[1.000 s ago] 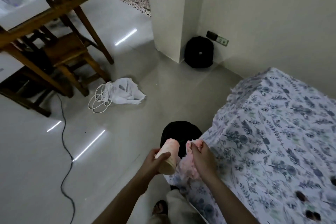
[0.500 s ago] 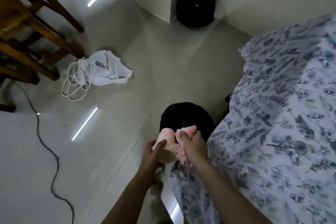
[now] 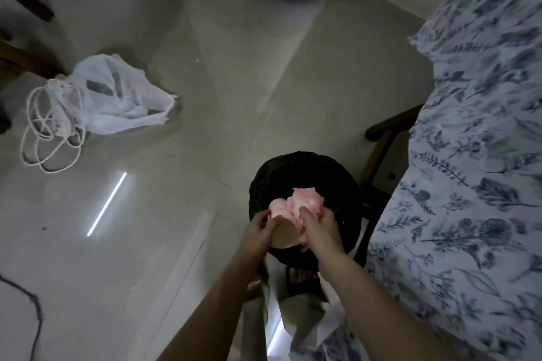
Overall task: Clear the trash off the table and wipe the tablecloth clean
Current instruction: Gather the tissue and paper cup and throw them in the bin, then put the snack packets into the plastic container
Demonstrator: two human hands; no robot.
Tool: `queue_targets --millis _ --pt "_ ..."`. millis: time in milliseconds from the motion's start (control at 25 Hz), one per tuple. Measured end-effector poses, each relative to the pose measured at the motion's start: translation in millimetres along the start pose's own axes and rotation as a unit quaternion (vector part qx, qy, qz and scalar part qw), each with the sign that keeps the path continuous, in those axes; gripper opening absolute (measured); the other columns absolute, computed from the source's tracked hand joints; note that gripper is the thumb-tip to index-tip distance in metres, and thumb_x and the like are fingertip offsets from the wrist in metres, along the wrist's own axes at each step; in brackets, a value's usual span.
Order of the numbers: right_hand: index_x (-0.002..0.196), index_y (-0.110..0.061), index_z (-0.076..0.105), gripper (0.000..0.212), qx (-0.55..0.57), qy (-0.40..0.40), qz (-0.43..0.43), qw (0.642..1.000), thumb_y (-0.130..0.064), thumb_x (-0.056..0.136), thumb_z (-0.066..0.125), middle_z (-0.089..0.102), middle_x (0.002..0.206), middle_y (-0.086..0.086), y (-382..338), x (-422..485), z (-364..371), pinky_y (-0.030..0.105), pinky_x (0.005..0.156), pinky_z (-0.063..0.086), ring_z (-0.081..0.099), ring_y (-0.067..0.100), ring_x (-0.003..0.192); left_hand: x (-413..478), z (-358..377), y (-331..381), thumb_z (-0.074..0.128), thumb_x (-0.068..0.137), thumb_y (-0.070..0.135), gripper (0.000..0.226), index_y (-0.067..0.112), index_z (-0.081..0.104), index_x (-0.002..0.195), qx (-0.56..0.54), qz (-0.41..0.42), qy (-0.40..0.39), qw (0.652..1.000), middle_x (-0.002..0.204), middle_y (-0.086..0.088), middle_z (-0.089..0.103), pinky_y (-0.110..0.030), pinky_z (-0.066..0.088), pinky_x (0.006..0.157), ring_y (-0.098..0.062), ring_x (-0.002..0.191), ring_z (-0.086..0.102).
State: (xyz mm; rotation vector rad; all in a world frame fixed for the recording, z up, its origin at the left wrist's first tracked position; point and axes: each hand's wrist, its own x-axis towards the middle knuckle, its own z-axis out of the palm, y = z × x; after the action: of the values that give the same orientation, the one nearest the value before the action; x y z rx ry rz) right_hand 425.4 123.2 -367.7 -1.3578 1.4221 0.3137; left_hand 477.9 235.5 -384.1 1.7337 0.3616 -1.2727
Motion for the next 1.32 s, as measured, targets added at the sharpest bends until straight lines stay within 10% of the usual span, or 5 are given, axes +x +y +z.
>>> queue_targets --millis 360,640,760,840,1320 --pt "0.135 -0.013 0.040 0.049 -0.161 -0.015 -0.082 0.983 -0.033 0.092 0.054 0.048 0.132 0.009 -45 -102 -66 0.029 0.089 0.041 0.051 0.026 0.117 -90 -20 81 0.047 0.096 0.018 0.018 0.006 0.059 0.103 0.084 -0.001 -0.022 0.996 0.081 -0.009 0.059 -0.028 0.041 0.060 -0.021 0.072 0.054" --pt "0.122 -0.017 0.054 0.030 -0.002 0.060 -0.196 0.979 -0.024 0.092 0.055 0.060 0.121 0.003 -97 -246 -144 0.028 0.093 0.048 0.058 0.014 0.110 -241 15 190 0.050 0.095 0.015 0.013 0.005 0.059 0.092 0.099 0.133 -0.061 0.984 0.084 -0.013 0.062 -0.018 0.052 0.049 -0.011 0.064 0.061" --pt "0.120 -0.015 0.055 0.026 0.082 0.102 -0.230 0.964 -0.019 0.094 0.054 0.059 0.115 -0.004 -81 -288 -188 0.009 0.082 0.047 0.058 0.002 0.103 -275 49 199 0.053 0.094 0.022 0.020 0.005 0.061 0.103 0.108 0.154 -0.080 0.979 0.099 -0.013 0.068 -0.033 0.056 0.075 -0.021 0.083 0.065" --pt "0.121 -0.012 0.054 0.028 0.107 0.145 -0.223 0.958 -0.019 0.094 0.054 0.058 0.120 0.001 -52 -306 -219 0.020 0.087 0.049 0.058 0.012 0.109 -296 80 190 0.054 0.094 0.020 0.014 0.010 0.062 0.096 0.152 0.163 -0.126 0.967 0.093 -0.012 0.067 -0.041 0.053 0.086 -0.024 0.085 0.064" --pt "0.118 -0.009 0.055 0.027 0.179 0.293 -0.139 0.929 -0.018 0.092 0.055 0.056 0.120 0.008 191 -368 -383 0.029 0.080 0.052 0.058 0.021 0.107 -419 281 114 0.048 0.097 0.027 0.018 0.014 0.060 0.100 0.521 0.325 -0.267 0.742 0.097 -0.005 0.062 -0.031 0.045 0.077 -0.023 0.090 0.060"
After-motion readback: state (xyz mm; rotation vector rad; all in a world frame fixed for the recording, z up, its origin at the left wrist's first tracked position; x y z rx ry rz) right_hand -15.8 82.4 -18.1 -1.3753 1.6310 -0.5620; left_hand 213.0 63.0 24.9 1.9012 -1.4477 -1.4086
